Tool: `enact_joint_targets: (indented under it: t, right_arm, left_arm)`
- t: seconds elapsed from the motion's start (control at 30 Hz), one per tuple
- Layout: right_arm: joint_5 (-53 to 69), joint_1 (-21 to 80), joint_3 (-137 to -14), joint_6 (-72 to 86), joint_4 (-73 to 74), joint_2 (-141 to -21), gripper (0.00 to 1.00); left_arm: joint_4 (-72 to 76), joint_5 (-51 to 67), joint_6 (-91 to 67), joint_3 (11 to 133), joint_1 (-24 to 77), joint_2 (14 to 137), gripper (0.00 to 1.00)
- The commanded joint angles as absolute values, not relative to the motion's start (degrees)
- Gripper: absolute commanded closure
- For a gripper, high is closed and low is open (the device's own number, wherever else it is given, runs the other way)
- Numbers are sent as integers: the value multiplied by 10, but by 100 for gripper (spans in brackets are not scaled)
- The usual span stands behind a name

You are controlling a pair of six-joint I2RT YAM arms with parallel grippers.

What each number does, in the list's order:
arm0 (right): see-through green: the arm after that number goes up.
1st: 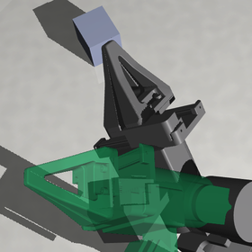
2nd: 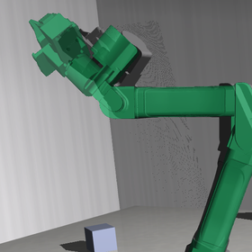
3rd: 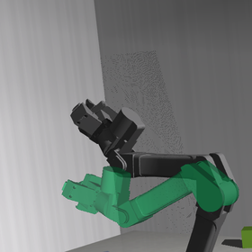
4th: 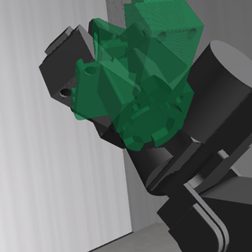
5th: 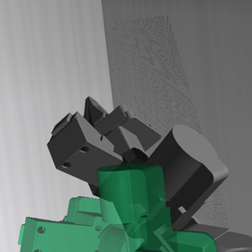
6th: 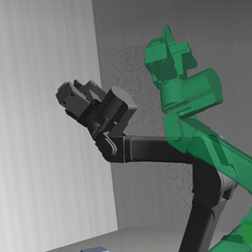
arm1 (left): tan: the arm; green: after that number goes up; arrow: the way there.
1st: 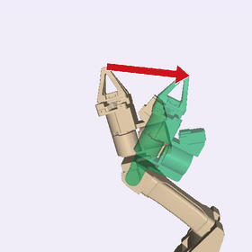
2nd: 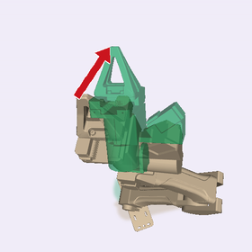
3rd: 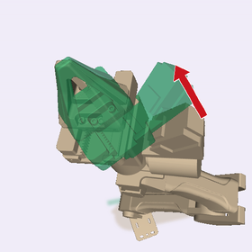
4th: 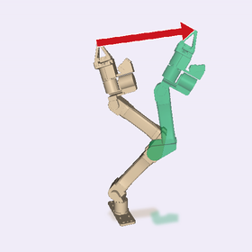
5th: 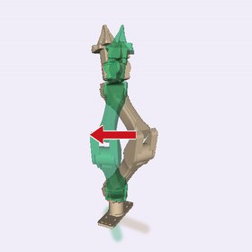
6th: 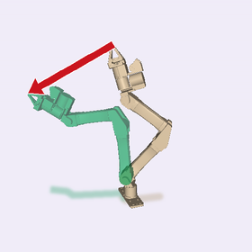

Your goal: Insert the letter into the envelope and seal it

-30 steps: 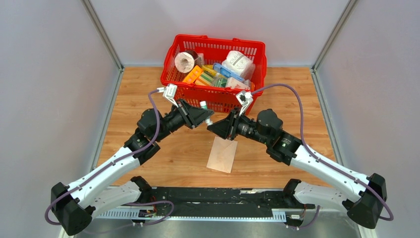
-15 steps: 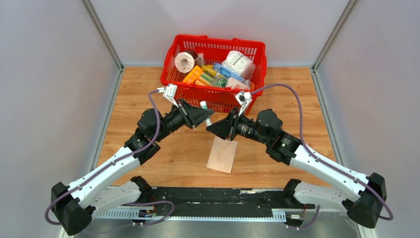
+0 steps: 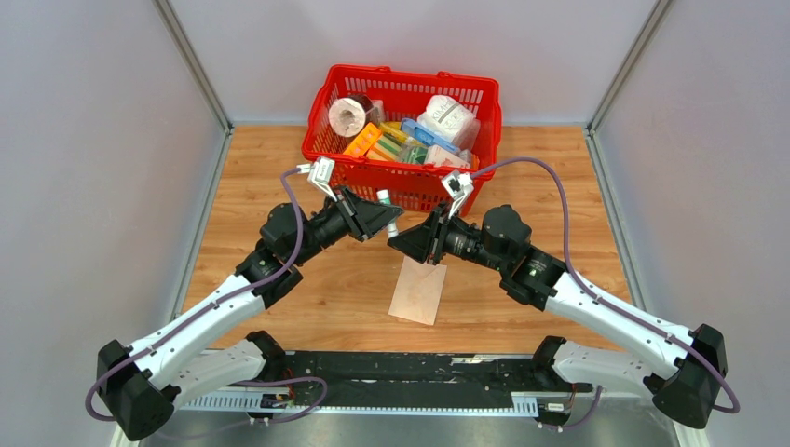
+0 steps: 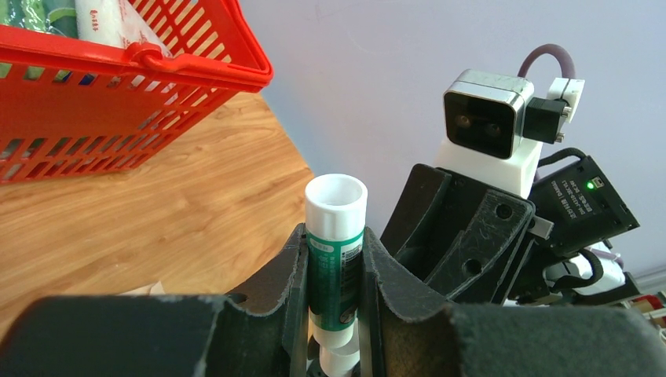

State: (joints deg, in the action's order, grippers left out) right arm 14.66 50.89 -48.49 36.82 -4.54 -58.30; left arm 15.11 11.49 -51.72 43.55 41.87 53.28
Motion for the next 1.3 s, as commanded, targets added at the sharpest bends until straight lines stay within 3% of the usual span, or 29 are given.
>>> enact_joint_targets:
  t: [0.0,1.27]
  right_arm:
    - [131,512,-499,365,-77,-584,84]
    - [99,512,-487,371,-96,-556,84]
  left_arm:
    - [170,128,-519,444,420,534,100]
    - [160,127,-513,434,420,533,100]
